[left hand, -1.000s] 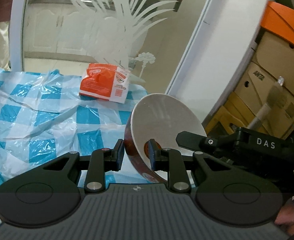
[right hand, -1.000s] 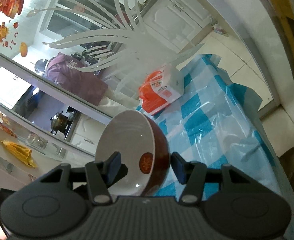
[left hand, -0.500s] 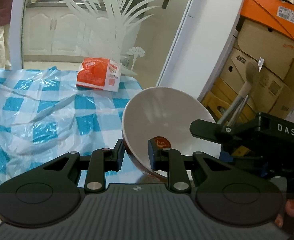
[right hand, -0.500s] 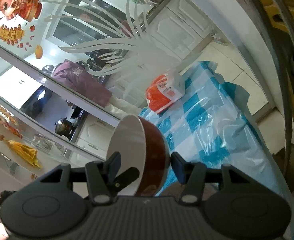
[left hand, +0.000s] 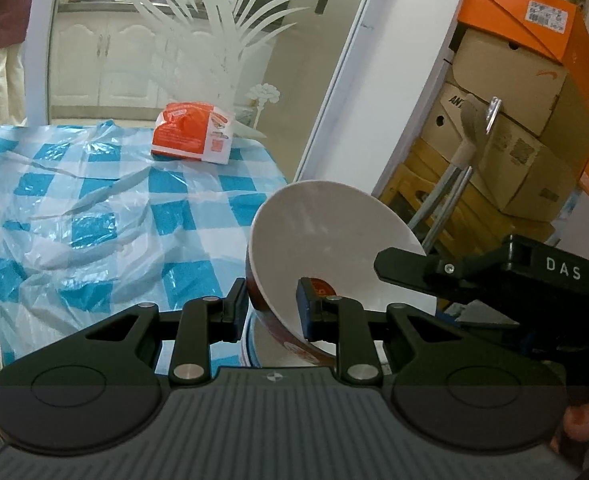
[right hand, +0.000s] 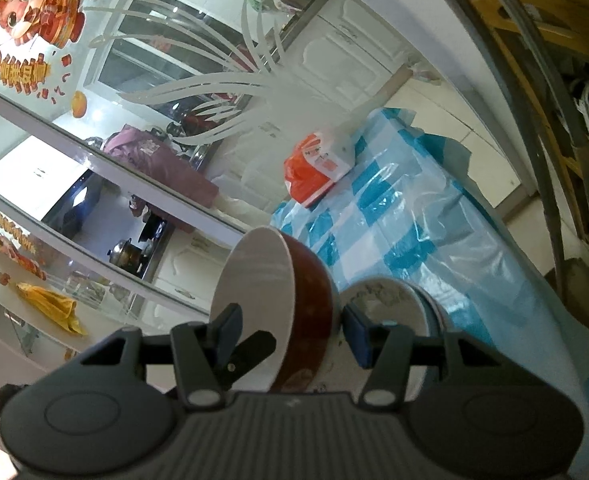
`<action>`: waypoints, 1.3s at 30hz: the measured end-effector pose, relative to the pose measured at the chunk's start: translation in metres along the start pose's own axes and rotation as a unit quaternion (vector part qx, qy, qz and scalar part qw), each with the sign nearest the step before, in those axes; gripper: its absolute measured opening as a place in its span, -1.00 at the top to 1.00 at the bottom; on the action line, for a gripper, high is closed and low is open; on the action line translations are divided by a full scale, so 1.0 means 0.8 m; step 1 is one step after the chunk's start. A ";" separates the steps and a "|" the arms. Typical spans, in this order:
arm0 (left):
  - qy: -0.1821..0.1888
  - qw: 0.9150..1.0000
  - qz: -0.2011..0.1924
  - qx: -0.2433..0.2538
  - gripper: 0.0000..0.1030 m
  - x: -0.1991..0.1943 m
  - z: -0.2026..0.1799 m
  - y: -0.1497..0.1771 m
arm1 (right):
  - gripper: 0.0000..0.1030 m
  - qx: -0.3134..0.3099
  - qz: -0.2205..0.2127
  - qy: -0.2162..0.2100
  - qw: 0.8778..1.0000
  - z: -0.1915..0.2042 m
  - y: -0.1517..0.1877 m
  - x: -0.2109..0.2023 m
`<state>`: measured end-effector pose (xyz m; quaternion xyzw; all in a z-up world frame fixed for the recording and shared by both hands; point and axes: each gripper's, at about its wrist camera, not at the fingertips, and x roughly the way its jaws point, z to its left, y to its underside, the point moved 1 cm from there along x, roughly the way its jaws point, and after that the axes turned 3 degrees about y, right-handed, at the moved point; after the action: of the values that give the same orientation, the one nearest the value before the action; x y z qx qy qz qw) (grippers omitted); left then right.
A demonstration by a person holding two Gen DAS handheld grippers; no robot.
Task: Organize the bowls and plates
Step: 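Carry the red-and-white bowl with the left gripper over the nested bowls, then lower the red-and-white bowl into the cartoon-print bowl and open the left gripper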
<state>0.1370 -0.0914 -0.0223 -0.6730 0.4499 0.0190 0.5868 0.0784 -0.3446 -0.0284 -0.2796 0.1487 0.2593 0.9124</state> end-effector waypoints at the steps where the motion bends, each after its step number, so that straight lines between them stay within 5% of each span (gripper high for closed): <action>1: 0.001 1.000 -0.001 0.000 0.51 -0.003 -0.001 0.001 | -0.08 0.002 -0.001 -0.001 1.000 0.000 0.002 -0.002; 21: 0.005 0.999 0.032 -0.016 0.51 0.013 -0.015 0.030 | -0.08 0.016 -0.034 0.023 0.999 -0.018 0.029 -0.034; 39: 0.001 1.000 0.020 0.012 0.44 0.015 -0.011 0.041 | -0.09 -0.028 -0.041 0.053 0.997 -0.011 0.038 -0.029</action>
<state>0.1196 -0.1023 -0.0513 -0.6569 0.4637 0.0245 0.5941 0.0415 -0.3371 -0.0389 -0.3243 0.1781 0.2110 0.9047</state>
